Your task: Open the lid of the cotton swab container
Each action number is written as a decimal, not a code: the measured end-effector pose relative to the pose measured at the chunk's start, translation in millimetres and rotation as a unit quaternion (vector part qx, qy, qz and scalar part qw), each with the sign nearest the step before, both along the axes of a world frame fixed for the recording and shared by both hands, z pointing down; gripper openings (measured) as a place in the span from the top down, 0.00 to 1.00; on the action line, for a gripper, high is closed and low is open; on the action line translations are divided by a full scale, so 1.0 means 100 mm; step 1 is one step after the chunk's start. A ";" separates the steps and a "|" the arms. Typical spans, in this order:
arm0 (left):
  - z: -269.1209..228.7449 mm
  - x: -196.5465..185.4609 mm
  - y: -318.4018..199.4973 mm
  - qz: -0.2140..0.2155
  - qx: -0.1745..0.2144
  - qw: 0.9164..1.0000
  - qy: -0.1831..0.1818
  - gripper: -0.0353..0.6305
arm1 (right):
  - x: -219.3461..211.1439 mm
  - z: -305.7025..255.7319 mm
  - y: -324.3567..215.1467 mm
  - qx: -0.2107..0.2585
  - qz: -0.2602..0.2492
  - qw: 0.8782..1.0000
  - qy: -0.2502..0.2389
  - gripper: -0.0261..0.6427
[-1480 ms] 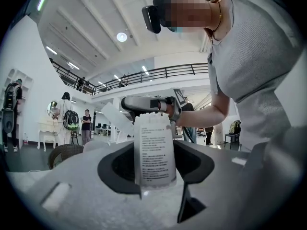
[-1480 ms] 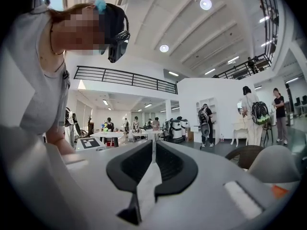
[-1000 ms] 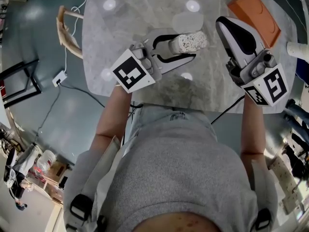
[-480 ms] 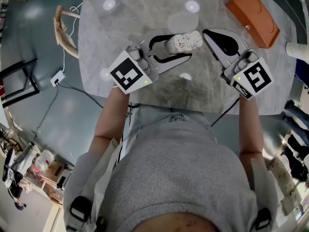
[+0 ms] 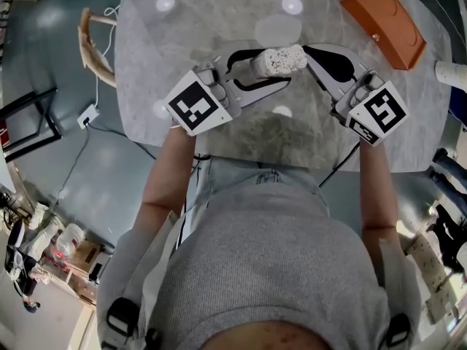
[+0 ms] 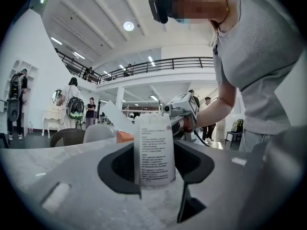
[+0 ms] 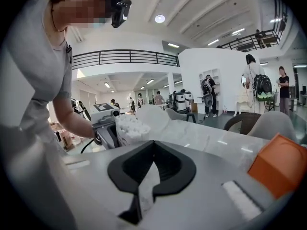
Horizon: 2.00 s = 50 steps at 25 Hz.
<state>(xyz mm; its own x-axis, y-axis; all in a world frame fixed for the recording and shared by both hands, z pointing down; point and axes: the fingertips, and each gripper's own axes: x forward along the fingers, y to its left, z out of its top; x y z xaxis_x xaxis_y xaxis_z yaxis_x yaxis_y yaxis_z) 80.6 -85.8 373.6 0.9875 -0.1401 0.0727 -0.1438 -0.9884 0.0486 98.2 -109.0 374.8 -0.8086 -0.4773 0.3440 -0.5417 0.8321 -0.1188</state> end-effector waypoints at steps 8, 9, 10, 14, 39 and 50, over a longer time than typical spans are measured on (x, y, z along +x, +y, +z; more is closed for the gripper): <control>0.32 0.09 -0.05 0.009 -0.013 0.999 -0.045 0.64 | 0.09 0.24 0.05 -0.002 0.023 1.000 0.017 0.96; 0.35 0.10 -0.05 0.011 -0.015 0.999 -0.050 0.64 | 0.10 0.27 0.06 -0.006 0.026 1.000 0.015 0.96; 0.39 0.12 -0.04 0.014 -0.015 0.998 -0.056 0.64 | 0.11 0.29 0.06 -0.009 0.028 0.999 0.013 0.96; 0.57 0.17 -0.01 0.028 -0.010 0.995 -0.096 0.63 | 0.11 0.40 0.11 -0.015 0.025 0.999 0.022 0.96; 1.17 0.22 0.12 0.046 -0.007 0.978 -0.204 0.63 | 0.10 0.89 0.22 -0.055 0.023 0.997 0.041 0.96; 1.29 0.25 0.14 0.041 0.021 0.965 -0.257 0.63 | 0.08 0.99 0.24 -0.066 0.028 0.997 0.035 0.96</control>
<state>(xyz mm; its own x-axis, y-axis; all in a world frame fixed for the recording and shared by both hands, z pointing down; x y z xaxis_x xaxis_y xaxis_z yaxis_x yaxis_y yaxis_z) 105.8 -71.3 503.1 0.8297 -0.0764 0.5529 -0.0596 -0.9971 -0.0483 106.5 -84.9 473.3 -0.7539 -0.4672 0.4618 -0.5971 0.7806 -0.1850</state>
